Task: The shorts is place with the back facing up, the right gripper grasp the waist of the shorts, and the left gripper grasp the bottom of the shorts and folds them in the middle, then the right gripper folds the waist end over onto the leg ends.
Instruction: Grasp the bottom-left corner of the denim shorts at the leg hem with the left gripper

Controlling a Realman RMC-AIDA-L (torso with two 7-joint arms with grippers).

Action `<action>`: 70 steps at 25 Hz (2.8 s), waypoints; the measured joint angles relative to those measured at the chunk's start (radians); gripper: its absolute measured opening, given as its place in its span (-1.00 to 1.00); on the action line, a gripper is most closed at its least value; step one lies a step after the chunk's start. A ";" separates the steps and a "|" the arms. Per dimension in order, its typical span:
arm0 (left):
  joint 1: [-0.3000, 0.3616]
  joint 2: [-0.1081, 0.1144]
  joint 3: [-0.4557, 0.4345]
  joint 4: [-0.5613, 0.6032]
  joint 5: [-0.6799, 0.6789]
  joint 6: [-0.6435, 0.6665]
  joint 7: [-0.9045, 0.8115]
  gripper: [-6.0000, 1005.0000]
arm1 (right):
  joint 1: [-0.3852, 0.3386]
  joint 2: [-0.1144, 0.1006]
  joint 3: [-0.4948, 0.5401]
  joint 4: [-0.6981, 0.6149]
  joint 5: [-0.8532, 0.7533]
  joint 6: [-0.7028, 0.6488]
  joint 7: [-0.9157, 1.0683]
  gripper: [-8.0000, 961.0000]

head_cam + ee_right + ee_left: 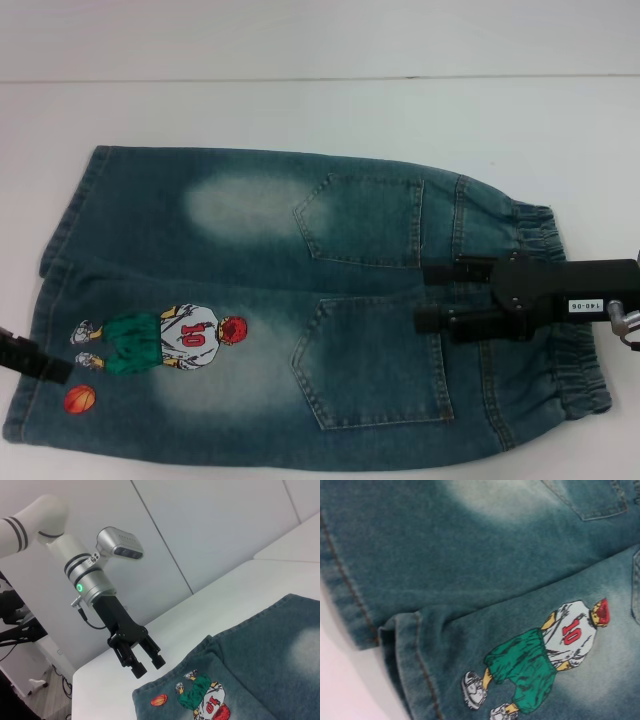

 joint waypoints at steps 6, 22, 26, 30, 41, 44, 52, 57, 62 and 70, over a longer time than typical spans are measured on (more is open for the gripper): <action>0.006 0.001 0.000 0.010 0.005 -0.019 -0.020 0.66 | 0.000 0.000 0.000 0.000 0.000 0.001 -0.001 0.90; 0.019 0.010 0.066 0.047 0.007 0.005 -0.076 0.66 | -0.002 -0.004 0.015 0.000 0.000 0.001 -0.001 0.90; 0.030 0.013 0.099 0.070 0.007 0.028 -0.101 0.66 | -0.001 -0.005 0.020 0.000 0.000 0.001 -0.002 0.90; 0.042 0.013 0.123 0.079 0.008 0.053 -0.117 0.66 | -0.001 -0.006 0.025 0.000 0.000 0.001 -0.004 0.90; 0.056 0.004 0.151 0.065 0.009 0.068 -0.127 0.66 | 0.004 -0.003 0.026 0.000 0.000 0.001 -0.006 0.90; 0.056 0.003 0.152 0.055 0.009 0.063 -0.127 0.66 | 0.002 -0.002 0.026 0.000 0.000 0.001 -0.007 0.90; 0.055 -0.002 0.153 0.023 0.008 0.012 -0.124 0.66 | -0.002 0.001 0.027 0.000 0.000 -0.001 -0.008 0.90; 0.050 0.000 0.153 -0.007 0.008 -0.024 -0.121 0.66 | -0.002 0.002 0.029 0.000 0.000 -0.005 -0.008 0.90; 0.048 0.002 0.153 -0.012 0.007 -0.037 -0.120 0.66 | -0.002 0.000 0.031 0.000 0.000 -0.006 -0.006 0.90; 0.053 0.006 0.153 -0.004 0.008 -0.040 -0.123 0.66 | -0.004 -0.003 0.037 0.000 0.000 -0.007 -0.006 0.90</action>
